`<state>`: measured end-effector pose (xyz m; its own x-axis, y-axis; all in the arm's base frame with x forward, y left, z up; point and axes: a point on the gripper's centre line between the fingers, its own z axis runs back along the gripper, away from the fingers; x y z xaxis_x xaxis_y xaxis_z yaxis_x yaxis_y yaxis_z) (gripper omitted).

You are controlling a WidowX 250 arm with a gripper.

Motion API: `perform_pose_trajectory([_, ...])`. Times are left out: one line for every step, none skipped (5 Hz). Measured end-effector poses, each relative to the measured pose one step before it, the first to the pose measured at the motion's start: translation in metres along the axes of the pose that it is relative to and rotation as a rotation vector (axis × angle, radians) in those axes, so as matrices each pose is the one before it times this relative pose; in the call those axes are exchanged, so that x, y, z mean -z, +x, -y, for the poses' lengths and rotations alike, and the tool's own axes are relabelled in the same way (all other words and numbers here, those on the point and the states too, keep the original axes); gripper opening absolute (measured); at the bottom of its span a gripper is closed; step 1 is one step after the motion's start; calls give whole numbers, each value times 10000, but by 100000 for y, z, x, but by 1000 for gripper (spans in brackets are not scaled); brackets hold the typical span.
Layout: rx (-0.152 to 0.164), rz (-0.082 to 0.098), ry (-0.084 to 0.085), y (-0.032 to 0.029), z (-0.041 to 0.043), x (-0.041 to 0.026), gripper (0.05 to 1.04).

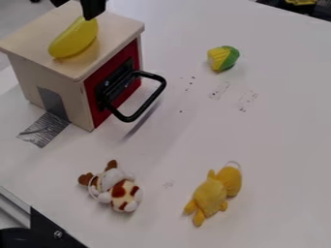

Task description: Moe the corn above the drawer and put it on the left side of banana

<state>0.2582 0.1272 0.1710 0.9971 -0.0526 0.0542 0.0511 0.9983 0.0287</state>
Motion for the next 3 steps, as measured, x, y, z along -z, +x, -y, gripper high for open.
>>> perform_pose_trajectory([15, -281, -158, -140, 127, 875, 1000])
perform_pose_trajectory([259, -282, 56, 2953, 765, 1625, 1000])
perform_pose_trajectory([391, -107, 47, 3807, 567, 1478, 1000])
